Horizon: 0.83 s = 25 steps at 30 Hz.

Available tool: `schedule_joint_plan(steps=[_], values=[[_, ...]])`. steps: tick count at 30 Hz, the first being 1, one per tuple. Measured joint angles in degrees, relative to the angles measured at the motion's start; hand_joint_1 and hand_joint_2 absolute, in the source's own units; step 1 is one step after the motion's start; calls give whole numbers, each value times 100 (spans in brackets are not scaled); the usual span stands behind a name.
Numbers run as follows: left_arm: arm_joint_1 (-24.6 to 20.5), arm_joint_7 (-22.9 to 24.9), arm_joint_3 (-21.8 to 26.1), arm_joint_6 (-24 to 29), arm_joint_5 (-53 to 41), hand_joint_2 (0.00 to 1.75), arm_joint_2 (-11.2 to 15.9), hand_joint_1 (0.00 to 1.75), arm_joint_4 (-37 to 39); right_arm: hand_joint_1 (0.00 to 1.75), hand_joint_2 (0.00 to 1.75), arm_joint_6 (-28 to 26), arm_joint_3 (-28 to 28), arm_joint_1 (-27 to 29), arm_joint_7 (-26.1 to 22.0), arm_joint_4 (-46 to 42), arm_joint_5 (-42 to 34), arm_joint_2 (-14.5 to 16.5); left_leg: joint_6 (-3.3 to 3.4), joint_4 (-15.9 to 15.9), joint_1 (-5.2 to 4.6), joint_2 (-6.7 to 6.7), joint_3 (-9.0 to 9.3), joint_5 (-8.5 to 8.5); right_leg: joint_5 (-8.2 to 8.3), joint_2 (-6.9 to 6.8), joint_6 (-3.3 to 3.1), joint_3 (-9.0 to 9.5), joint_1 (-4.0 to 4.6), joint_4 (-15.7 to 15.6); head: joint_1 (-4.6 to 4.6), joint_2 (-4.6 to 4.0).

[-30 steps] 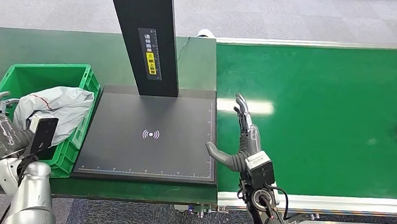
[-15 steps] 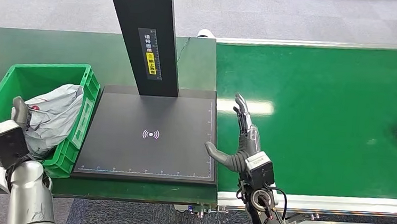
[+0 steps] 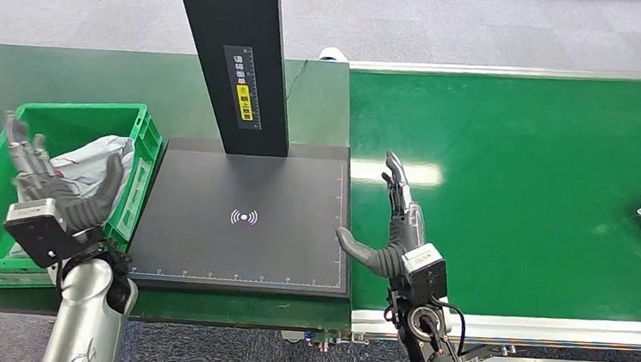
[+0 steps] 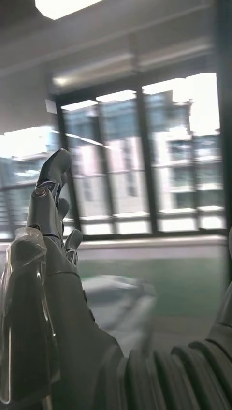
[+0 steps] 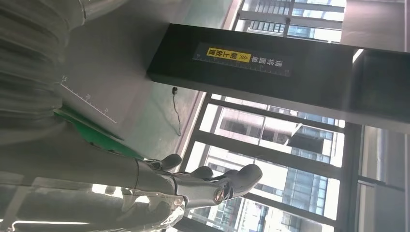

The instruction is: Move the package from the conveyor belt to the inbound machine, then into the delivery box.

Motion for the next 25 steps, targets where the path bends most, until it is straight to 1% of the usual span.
schedule_joint_plan(steps=[2,4,6,7,9,13,17,25], values=[[1,3,-12,-14,2,175,1,0,6,0,175,2,0,-3,0,2,0,1,0,0,0,0,0,0,0,0,0,0,0,0,0,0],[12,32,-323,-466,157,175,12,0,220,0,175,39,-2,-67,0,77,2,24,0,0,0,1,0,0,0,0,0,0,0,0,1,0],[30,59,-730,-1124,426,175,21,0,500,0,175,85,-4,-147,0,191,4,58,0,0,0,2,0,0,0,1,0,-1,0,0,1,0],[39,59,-837,-1326,528,175,21,0,573,0,175,97,-4,-168,0,232,4,73,0,0,0,2,0,0,0,1,0,-1,0,0,1,0],[51,59,-945,-1539,632,175,20,0,637,0,175,131,-4,-193,8,288,5,93,0,0,0,2,0,0,0,1,0,-1,0,0,1,0],[83,58,-1139,-1810,702,175,20,0,766,0,175,322,-4,-271,58,446,-15,150,0,0,0,2,0,0,0,0,0,0,0,0,0,0],[137,27,-1301,-1942,626,175,24,0,871,0,175,527,-3,-345,80,619,-85,187,0,0,0,1,0,0,0,0,0,0,0,0,1,0],[260,-22,-1556,-2191,272,175,69,0,951,0,175,675,1,-431,98,943,-105,227,0,0,0,0,-1,0,0,0,0,0,0,0,0,0]])
